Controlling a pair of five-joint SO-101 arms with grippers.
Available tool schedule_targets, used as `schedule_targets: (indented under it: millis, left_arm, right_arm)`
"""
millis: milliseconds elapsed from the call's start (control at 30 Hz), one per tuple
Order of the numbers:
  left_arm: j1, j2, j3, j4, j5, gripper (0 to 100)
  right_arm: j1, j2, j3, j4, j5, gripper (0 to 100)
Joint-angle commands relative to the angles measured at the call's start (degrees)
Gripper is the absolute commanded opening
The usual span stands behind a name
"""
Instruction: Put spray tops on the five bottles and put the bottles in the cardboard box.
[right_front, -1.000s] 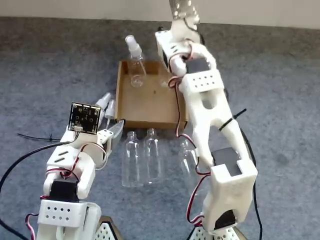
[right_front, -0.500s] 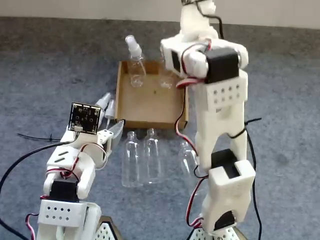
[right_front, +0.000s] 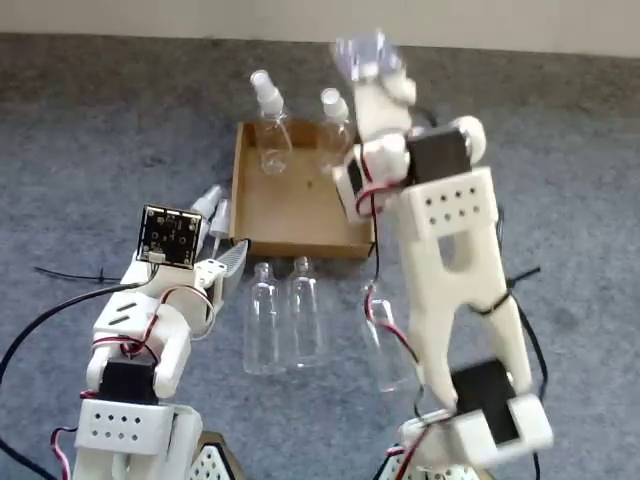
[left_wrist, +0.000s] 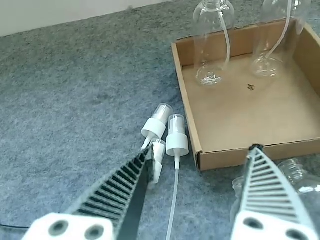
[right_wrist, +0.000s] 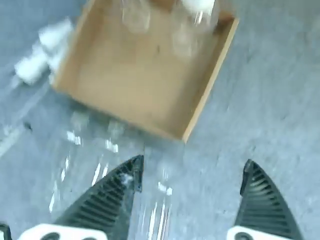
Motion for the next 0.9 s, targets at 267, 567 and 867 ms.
schedule_targets:
  millis: [267,567,867]
  left_arm:
    - [-0.13,0.13,-0.13,-1.67,-0.35,27]
    - [-0.31,0.13,-0.13,-1.67,-0.35,27]
    - [-0.22,0.13,-0.13,-1.67,-0.35,27]
  right_arm:
    - [-2.07,-18.42,67.21,-33.45,-1.93,37.2]
    - [-0.66,-5.93,69.76,-39.25,-2.29,23.8]
    - [22.29,-3.38,55.16,-39.34,3.6,10.0]
